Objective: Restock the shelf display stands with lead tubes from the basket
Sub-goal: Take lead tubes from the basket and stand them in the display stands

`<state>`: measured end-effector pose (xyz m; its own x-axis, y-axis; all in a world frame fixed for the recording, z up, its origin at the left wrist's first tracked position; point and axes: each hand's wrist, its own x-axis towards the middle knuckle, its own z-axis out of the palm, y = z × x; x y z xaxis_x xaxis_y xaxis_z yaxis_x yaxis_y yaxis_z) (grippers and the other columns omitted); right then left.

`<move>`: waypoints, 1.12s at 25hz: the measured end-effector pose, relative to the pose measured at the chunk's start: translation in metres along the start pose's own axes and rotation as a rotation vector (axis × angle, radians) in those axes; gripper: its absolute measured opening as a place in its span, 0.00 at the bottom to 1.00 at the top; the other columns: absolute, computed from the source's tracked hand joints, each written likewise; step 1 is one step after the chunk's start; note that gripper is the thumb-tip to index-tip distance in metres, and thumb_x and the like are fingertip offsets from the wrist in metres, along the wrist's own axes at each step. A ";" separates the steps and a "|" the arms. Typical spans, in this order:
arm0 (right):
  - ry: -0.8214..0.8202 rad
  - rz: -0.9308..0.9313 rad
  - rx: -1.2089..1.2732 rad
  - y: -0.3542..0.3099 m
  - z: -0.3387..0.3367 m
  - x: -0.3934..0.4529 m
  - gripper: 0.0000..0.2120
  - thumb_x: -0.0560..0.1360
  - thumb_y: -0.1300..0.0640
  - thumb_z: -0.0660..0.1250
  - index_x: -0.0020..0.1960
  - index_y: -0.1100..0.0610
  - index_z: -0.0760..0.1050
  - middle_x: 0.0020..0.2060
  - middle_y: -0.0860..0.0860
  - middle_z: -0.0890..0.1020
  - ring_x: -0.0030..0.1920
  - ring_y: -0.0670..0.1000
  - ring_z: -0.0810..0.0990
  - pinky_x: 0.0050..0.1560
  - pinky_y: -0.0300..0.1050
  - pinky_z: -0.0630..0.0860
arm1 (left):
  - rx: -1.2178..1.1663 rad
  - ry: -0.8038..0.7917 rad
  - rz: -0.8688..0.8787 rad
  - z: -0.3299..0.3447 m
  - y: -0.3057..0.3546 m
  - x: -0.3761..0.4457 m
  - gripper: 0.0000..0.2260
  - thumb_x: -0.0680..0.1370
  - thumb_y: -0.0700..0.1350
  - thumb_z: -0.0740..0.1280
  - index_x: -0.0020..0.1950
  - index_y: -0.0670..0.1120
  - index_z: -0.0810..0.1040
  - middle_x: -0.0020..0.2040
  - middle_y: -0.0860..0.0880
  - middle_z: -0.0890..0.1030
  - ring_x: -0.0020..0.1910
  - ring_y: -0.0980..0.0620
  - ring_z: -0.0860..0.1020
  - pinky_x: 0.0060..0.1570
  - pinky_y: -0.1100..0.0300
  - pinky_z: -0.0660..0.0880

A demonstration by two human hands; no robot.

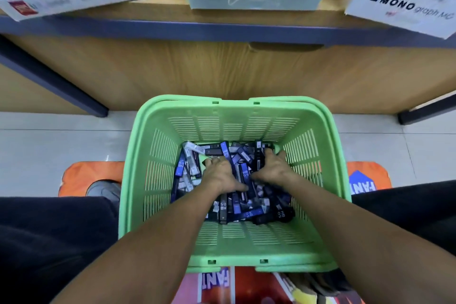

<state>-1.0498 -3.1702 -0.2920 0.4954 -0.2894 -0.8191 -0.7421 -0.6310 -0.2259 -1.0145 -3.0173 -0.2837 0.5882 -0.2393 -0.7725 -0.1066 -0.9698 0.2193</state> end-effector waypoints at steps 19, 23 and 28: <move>-0.148 -0.139 0.333 -0.007 0.009 -0.020 0.30 0.71 0.65 0.70 0.71 0.55 0.66 0.42 0.55 0.82 0.29 0.49 0.77 0.29 0.43 0.74 | -1.211 0.116 -0.298 0.010 0.012 0.011 0.42 0.55 0.63 0.83 0.58 0.39 0.74 0.51 0.42 0.83 0.49 0.45 0.83 0.48 0.48 0.83; -0.250 -0.223 0.354 -0.001 0.005 -0.032 0.38 0.73 0.66 0.72 0.78 0.53 0.61 0.47 0.49 0.81 0.36 0.43 0.80 0.35 0.36 0.76 | -1.283 0.118 -0.347 0.006 0.012 0.008 0.32 0.62 0.54 0.84 0.56 0.40 0.74 0.49 0.43 0.82 0.49 0.44 0.81 0.53 0.46 0.81; -0.263 -0.310 0.205 -0.004 0.003 -0.040 0.36 0.72 0.45 0.77 0.74 0.53 0.69 0.69 0.48 0.73 0.68 0.50 0.72 0.65 0.40 0.66 | -1.449 0.179 -0.382 -0.001 0.010 0.005 0.20 0.69 0.40 0.79 0.54 0.39 0.72 0.42 0.44 0.79 0.38 0.49 0.78 0.37 0.57 0.78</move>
<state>-1.0675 -3.1543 -0.2601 0.5970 0.1001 -0.7960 -0.6638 -0.4955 -0.5602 -1.0116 -3.0285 -0.2846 0.4956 0.1213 -0.8600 0.8685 -0.0611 0.4919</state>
